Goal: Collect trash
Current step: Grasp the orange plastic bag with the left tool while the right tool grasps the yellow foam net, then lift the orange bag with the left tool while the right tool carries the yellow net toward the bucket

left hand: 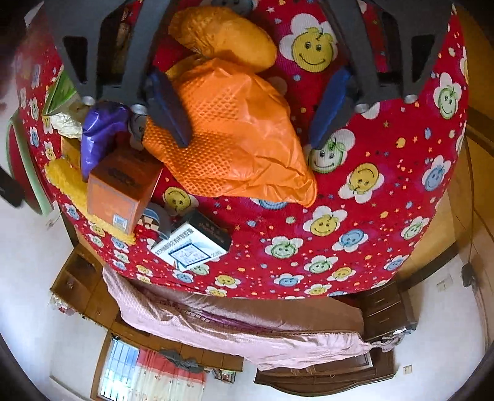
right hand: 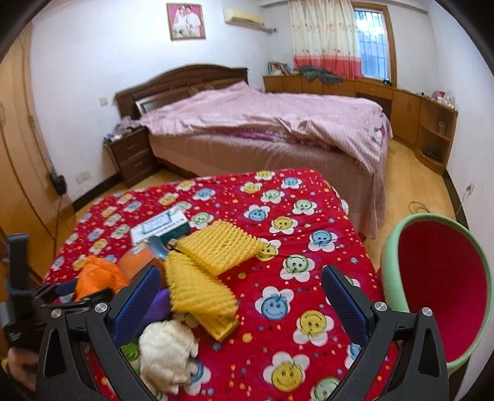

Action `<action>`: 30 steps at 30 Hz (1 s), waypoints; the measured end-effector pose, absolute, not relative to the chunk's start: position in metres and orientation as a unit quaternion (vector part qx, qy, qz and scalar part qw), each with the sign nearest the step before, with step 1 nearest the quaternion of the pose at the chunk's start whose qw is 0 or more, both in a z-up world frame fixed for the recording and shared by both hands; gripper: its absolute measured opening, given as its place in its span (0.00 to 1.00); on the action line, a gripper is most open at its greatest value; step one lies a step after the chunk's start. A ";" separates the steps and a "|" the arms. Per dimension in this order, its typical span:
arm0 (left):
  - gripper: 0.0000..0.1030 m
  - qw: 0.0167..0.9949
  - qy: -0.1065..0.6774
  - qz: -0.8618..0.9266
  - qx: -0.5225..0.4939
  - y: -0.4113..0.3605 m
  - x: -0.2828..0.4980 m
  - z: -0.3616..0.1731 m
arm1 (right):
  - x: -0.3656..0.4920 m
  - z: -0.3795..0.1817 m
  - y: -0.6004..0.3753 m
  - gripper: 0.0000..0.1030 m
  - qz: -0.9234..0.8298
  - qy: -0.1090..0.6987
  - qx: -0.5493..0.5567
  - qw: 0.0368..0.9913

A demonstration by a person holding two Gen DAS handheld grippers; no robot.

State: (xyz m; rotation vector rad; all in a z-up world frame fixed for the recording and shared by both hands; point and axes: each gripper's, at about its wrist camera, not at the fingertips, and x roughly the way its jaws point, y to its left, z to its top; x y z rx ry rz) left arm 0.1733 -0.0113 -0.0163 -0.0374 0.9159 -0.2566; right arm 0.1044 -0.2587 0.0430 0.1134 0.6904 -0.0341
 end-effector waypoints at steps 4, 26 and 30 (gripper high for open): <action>0.61 0.887 0.441 -0.138 -0.017 -0.011 0.172 -0.015 | 0.131 0.030 -0.259 1.00 -0.028 0.381 0.067 0.922; 0.18 0.875 0.457 -0.145 -0.062 -0.006 0.175 -0.013 | 0.193 0.005 -0.251 0.19 0.042 0.448 0.092 0.888; 0.10 0.873 0.455 -0.150 -0.093 -0.003 0.172 -0.006 | 0.185 0.017 -0.256 0.07 0.055 0.429 0.108 0.895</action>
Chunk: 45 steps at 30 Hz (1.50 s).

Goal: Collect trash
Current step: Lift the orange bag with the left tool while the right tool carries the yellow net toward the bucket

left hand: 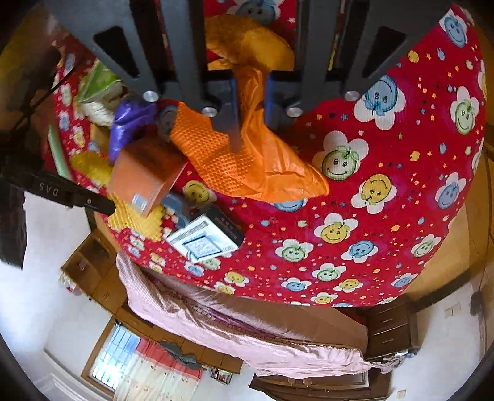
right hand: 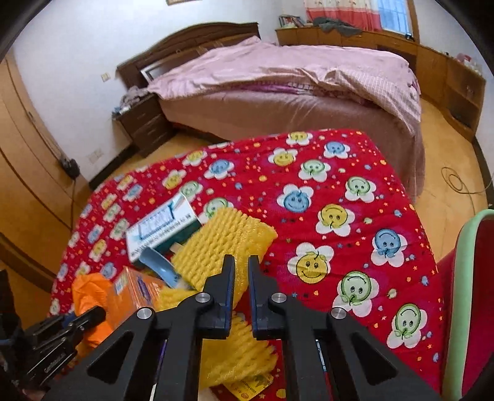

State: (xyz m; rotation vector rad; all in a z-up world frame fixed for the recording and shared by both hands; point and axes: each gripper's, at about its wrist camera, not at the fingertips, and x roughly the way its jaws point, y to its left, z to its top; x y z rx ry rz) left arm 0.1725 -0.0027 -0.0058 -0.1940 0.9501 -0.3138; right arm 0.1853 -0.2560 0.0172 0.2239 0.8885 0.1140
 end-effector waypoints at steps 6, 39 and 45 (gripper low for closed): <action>0.08 0.888 0.422 -0.153 -0.100 -0.005 0.157 0.024 | 0.163 0.046 -0.260 0.00 0.070 0.384 0.107 0.915; 0.08 0.914 0.365 -0.129 -0.119 -0.012 0.195 0.054 | 0.199 -0.016 -0.279 0.24 0.074 0.458 0.201 0.863; 0.08 0.915 0.363 -0.131 -0.118 -0.014 0.195 0.053 | 0.199 -0.015 -0.278 0.12 0.094 0.442 0.216 0.866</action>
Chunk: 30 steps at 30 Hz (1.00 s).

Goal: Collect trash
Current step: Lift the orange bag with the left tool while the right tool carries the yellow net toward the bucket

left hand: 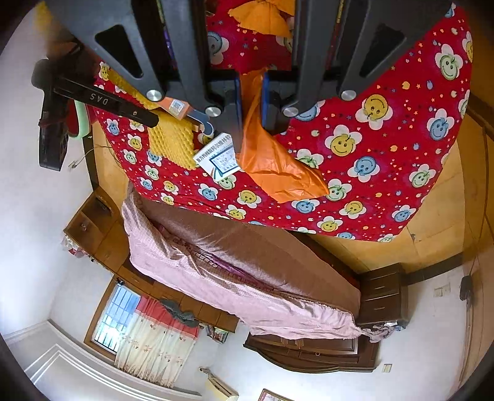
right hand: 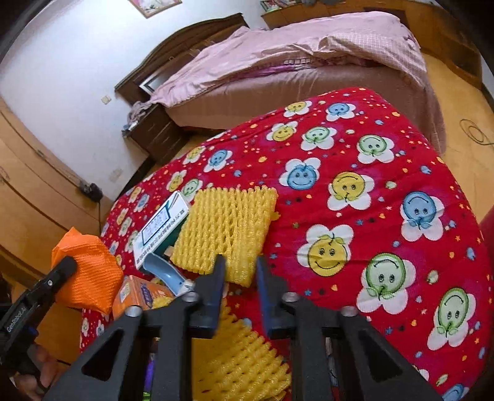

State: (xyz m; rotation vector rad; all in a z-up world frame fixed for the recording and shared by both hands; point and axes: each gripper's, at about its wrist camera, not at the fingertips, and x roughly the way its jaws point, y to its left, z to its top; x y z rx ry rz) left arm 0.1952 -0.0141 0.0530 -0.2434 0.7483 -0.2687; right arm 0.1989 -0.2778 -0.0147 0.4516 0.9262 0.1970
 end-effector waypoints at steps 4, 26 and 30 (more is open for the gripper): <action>0.08 0.916 0.361 -0.132 -0.118 -0.016 0.189 0.057 | 0.192 -0.005 -0.276 0.09 0.099 0.422 0.203 0.878; 0.08 0.921 0.308 -0.222 -0.089 -0.073 0.117 0.123 | 0.047 0.105 -0.321 0.08 0.018 0.256 0.174 0.951; 0.08 0.916 0.303 -0.251 -0.075 -0.102 0.103 0.131 | 0.019 0.112 -0.341 0.08 -0.018 0.239 0.172 0.956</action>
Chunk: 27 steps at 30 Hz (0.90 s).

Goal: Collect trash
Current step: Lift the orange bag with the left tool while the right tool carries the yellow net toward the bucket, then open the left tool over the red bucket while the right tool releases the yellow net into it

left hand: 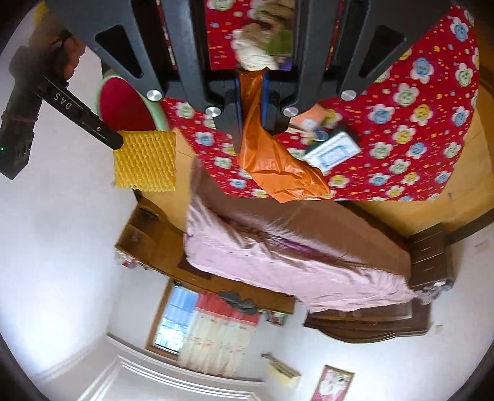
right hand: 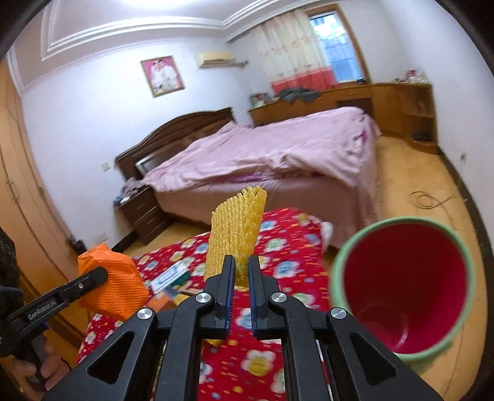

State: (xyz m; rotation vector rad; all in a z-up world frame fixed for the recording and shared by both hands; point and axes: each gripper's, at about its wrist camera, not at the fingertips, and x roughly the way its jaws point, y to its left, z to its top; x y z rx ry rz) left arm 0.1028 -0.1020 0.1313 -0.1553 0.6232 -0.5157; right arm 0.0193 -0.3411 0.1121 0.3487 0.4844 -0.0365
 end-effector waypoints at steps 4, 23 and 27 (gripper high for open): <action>0.08 0.910 0.302 -0.278 -0.060 -0.133 0.090 0.136 | -0.004 0.113 -0.363 0.08 -0.053 0.230 0.171 0.957; 0.08 0.860 0.330 -0.390 -0.001 -0.305 0.079 0.104 | -0.061 0.072 -0.457 0.08 -0.198 0.238 0.156 0.938; 0.08 0.845 0.349 -0.405 0.014 -0.336 0.085 0.082 | -0.065 0.060 -0.477 0.08 -0.212 0.244 0.164 0.932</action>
